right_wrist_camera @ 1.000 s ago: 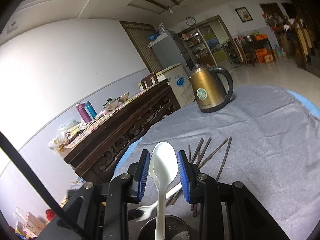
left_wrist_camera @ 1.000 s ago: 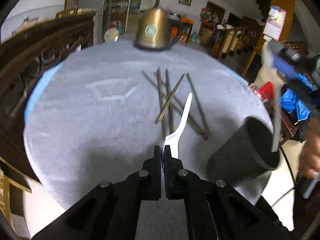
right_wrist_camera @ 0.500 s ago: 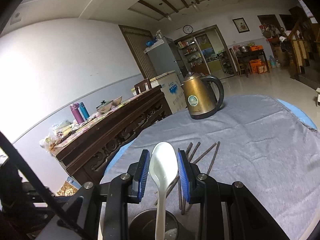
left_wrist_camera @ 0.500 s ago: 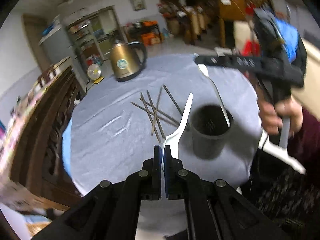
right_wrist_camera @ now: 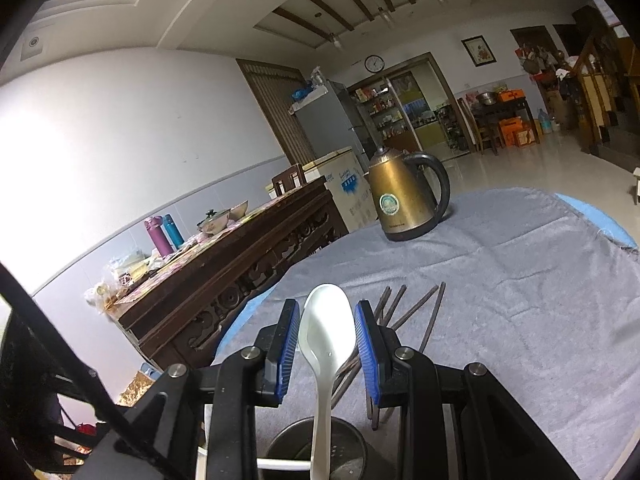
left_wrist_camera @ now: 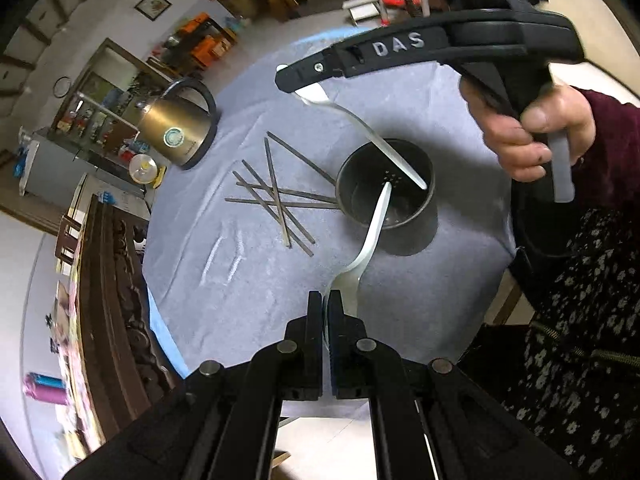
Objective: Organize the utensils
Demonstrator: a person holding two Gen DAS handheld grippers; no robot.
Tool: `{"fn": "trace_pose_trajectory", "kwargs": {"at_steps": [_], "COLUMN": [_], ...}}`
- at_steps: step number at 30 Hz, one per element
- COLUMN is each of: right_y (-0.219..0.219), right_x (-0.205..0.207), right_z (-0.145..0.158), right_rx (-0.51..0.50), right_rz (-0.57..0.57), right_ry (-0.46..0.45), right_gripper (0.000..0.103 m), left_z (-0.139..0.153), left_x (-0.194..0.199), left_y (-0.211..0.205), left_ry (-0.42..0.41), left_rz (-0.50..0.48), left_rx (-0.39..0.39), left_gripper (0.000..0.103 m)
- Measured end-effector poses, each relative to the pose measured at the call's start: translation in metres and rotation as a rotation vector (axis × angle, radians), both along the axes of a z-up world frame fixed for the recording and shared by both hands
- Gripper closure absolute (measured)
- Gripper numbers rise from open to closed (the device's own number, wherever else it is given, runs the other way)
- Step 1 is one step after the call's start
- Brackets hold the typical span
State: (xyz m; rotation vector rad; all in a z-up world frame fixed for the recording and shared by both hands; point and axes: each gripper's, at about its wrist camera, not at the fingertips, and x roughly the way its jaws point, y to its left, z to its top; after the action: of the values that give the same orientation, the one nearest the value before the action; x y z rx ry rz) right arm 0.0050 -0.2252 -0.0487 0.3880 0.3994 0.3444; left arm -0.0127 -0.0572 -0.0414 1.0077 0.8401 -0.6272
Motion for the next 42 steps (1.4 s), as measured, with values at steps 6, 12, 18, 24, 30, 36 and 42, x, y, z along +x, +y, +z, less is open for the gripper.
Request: {"fn": "trace_pose_trajectory", "kwargs": {"at_steps": [6, 12, 18, 24, 30, 36, 42], "right_y": [0.000, -0.005, -0.011, -0.015, -0.021, -0.028, -0.035], "right_x": [0.000, -0.003, -0.004, -0.001, -0.003, -0.007, -0.007], "right_z": [-0.009, -0.012, -0.015, -0.019, -0.015, -0.009, -0.012], "right_rx": [0.026, 0.036, 0.052, 0.089, 0.105, 0.090, 0.117], "right_rz": [0.019, 0.018, 0.021, 0.051, 0.015, -0.022, -0.033], "right_ry": [0.025, 0.026, 0.039, 0.068, 0.059, 0.054, 0.058], "right_gripper": [0.072, 0.072, 0.071, 0.069, 0.064, 0.063, 0.061], "left_z": [0.009, 0.013, 0.013, -0.013, -0.058, -0.093, -0.125], "left_x": [0.008, 0.023, 0.040, 0.050, 0.068, 0.063, 0.053], "left_y": [-0.017, -0.023, 0.008, 0.054, 0.073, 0.073, 0.070], "left_ry": [0.007, 0.024, 0.057, 0.155, 0.262, 0.426, 0.465], "left_rz": [-0.039, -0.003, 0.117, 0.276, 0.452, 0.553, 0.636], "left_rx": [0.016, -0.027, -0.131, -0.215, -0.304, -0.342, -0.371], "left_gripper": [0.100, 0.100, 0.100, 0.063, 0.060, 0.060, 0.060]}}
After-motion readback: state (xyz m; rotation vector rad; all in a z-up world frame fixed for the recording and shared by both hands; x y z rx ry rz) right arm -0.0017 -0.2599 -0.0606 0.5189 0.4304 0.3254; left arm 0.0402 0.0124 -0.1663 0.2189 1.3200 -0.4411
